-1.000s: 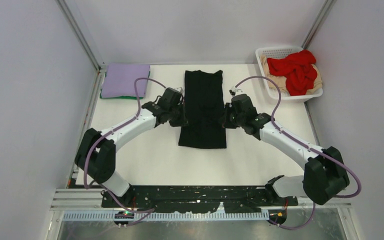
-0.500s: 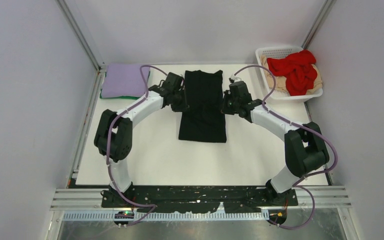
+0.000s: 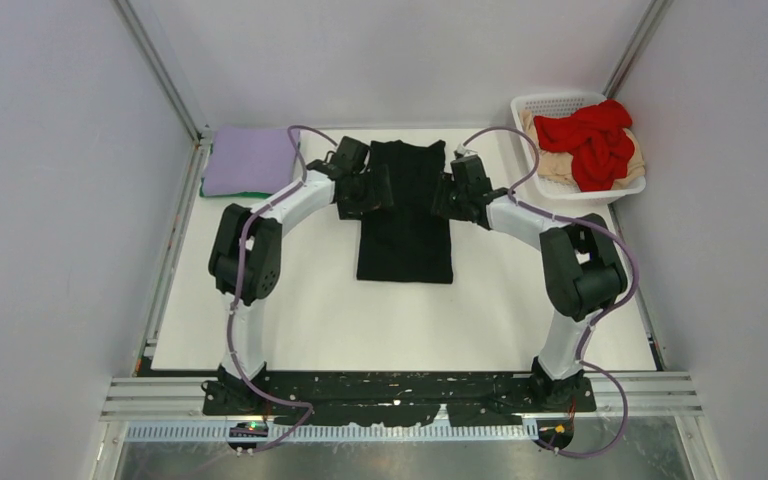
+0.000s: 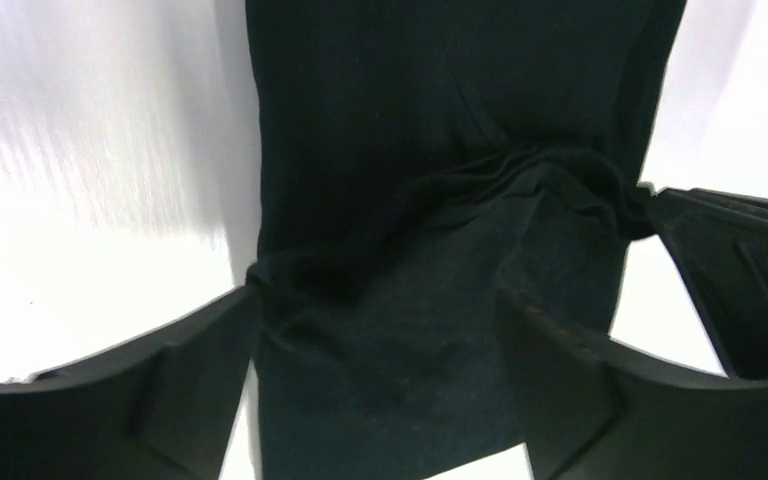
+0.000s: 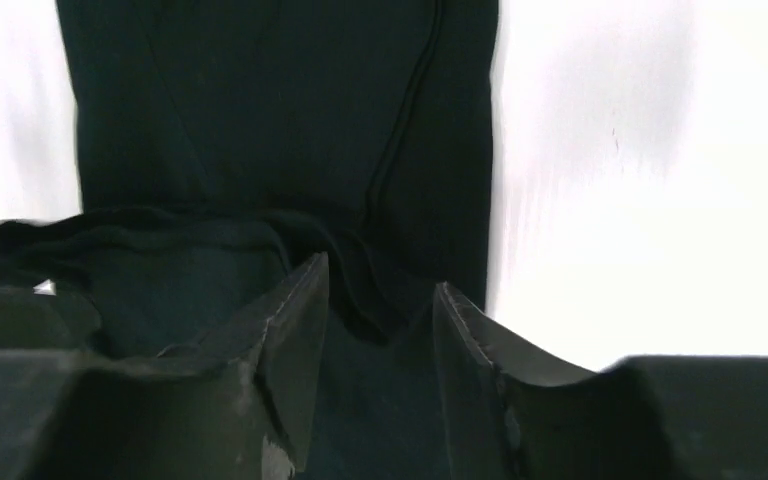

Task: Fold and stack the t-shirts
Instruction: Fold the folded rectangular tshirt in 1/3 of the way, then grab one side of the 2/3 rectangular tshirt with both arms

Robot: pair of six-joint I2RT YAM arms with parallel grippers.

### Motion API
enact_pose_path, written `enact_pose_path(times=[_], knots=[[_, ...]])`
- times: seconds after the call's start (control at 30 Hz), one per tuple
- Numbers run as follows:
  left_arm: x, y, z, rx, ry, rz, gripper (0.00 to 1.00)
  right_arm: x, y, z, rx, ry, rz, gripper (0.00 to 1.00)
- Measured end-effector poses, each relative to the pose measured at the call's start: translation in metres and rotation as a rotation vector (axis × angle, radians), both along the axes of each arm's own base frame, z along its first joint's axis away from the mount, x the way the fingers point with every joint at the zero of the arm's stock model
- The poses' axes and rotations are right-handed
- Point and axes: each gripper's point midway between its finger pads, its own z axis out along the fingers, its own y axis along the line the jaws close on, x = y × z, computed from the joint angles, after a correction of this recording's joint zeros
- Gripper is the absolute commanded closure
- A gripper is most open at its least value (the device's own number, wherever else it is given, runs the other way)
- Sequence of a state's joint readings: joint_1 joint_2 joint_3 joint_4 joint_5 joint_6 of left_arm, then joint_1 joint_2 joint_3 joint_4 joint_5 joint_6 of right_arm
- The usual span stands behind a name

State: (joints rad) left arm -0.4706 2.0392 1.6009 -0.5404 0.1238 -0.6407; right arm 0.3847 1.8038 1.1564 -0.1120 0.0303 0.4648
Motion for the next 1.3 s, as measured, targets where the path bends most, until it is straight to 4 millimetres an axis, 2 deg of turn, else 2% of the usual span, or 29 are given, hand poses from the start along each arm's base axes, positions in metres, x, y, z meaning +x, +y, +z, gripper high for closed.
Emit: enact_pose_path(times=[0.03,0.07,0.1,0.13,0.23,0.33,0.5,0.57,0.67,0.77,0.83,0.97,1.13,1.2,1.3], knots=[[0.006,-0.001,0.002,-0.004,-0.006,0.007,0.0,0.007,0.0,0.0,-0.002,-0.004,-0.007,0.27],[0.009,-0.001,0.004,-0.006,-0.012,0.009,0.0,0.011,0.0,0.001,0.005,-0.006,-0.017,0.12],[0.012,0.0,0.006,-0.008,-0.019,0.012,0.0,0.014,0.001,0.005,0.007,-0.016,-0.019,0.04],[0.014,0.002,0.011,-0.009,-0.029,0.015,0.0,0.017,0.0,0.009,0.009,-0.025,-0.023,0.02],[0.01,0.007,0.022,-0.004,-0.063,0.011,0.0,0.02,-0.001,0.022,0.02,-0.054,-0.029,0.04],[-0.017,0.023,0.034,0.008,-0.076,0.012,0.0,0.006,-0.005,0.032,0.036,-0.071,-0.022,0.05],[-0.077,0.045,0.044,-0.001,-0.082,-0.002,0.0,-0.052,-0.011,0.036,0.092,-0.069,0.045,0.05],[-0.098,0.051,0.036,-0.006,-0.072,-0.012,0.0,-0.077,-0.013,0.03,0.12,-0.059,0.072,0.04],[-0.122,0.057,0.011,0.003,-0.016,-0.023,0.01,-0.111,-0.016,0.012,0.151,-0.018,0.098,0.04],[-0.14,0.062,-0.012,0.021,0.051,-0.025,0.04,-0.135,-0.018,-0.007,0.161,0.039,0.11,0.04],[-0.146,0.063,-0.02,0.024,0.074,-0.024,0.08,-0.147,-0.02,-0.017,0.163,0.067,0.111,0.04],[-0.142,0.059,-0.028,0.018,0.076,-0.021,0.18,-0.158,-0.022,-0.028,0.166,0.089,0.103,0.01],[-0.138,0.055,-0.046,0.022,0.107,-0.006,0.33,-0.156,-0.016,-0.029,0.172,0.078,0.118,0.18],[-0.132,0.051,-0.047,0.008,0.099,-0.007,0.37,-0.157,-0.01,-0.031,0.175,0.08,0.129,0.22],[-0.129,0.045,-0.047,-0.006,0.099,-0.014,0.5,-0.157,-0.005,-0.035,0.178,0.085,0.135,0.3]])
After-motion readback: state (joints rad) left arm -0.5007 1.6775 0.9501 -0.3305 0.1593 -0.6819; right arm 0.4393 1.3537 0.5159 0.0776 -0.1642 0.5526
